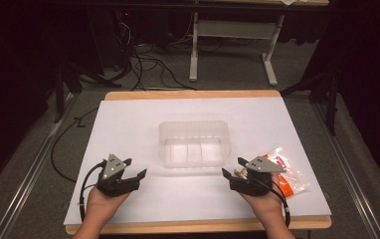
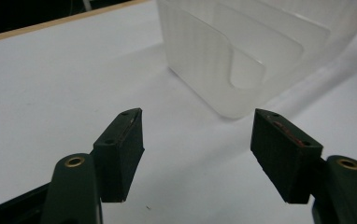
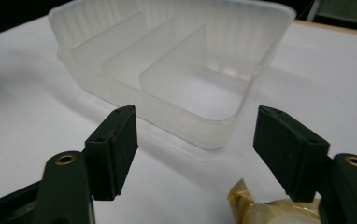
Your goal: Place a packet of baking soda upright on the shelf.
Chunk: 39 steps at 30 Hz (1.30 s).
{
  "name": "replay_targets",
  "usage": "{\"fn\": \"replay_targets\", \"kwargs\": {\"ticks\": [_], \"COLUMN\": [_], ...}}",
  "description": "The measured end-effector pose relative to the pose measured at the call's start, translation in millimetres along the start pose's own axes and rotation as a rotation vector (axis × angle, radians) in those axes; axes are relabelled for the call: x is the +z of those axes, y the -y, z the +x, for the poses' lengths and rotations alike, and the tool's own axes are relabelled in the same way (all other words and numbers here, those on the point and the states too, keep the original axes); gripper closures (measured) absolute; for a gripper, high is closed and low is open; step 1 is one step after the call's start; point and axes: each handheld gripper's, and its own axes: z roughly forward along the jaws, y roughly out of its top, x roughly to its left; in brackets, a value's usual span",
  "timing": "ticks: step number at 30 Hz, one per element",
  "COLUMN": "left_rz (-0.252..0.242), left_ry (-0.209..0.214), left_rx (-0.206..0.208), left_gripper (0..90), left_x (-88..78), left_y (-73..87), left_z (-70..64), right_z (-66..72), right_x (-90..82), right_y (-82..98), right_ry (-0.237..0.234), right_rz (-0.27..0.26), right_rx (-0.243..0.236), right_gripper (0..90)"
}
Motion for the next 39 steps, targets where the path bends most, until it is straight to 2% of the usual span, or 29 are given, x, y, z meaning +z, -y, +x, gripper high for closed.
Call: {"fn": "replay_targets", "kwargs": {"ticks": [2, 5, 9, 12, 20, 26, 29, 33, 39], "left_rz": [-0.021, -0.057, -0.088, -0.082, -0.052, -0.041, -0.036, -0.037, -0.026], "left_ry": [0.001, -0.003, 0.028, 0.022, 0.01, 0.004, 0.004, 0.004, 0.013], "left_rx": [-0.026, -0.013, -0.019, 0.015, 0.035, 0.041, 0.041, 0.039, 0.028], "left_gripper": [33.7, 31.2, 28.5, 25.1, 15.3, 12.7, 12.7, 12.7, 12.0], "left_x": [-1.2, -6.0, -8.9, -7.6, -4.3, -2.5, -1.1, 0.2, 2.5], "left_y": [1.9, 2.2, 0.3, -0.2, 0.8, 2.0, 2.9, 3.7, 4.3], "left_z": [4.5, 3.3, -1.6, -6.0, -7.3, -7.5, -7.6, -8.3, -5.9], "right_z": [-2.4, -6.3, -10.3, -12.0, -10.5, -10.9, -11.4, -13.2, -21.2], "right_x": [-8.8, -17.4, -21.4, -22.5, -24.6, -23.2, -23.8, -26.8, -34.6], "right_y": [0.8, 3.2, 3.9, 4.0, 2.1, 2.0, 2.0, 2.2, 1.2], "right_ry": [0.013, 0.025, 0.034, 0.038, 0.044, 0.054, 0.057, 0.043, 0.082], "right_rz": [-0.029, -0.05, -0.055, -0.055, -0.057, -0.028, -0.03, -0.039, -0.061], "right_rx": [0.0, 0.001, 0.01, 0.015, -0.009, -0.022, -0.018, -0.025, -0.031], "right_gripper": [28.2, 26.8, 25.1, 23.5, 19.4, 16.1, 16.9, 24.0, 25.0]}}
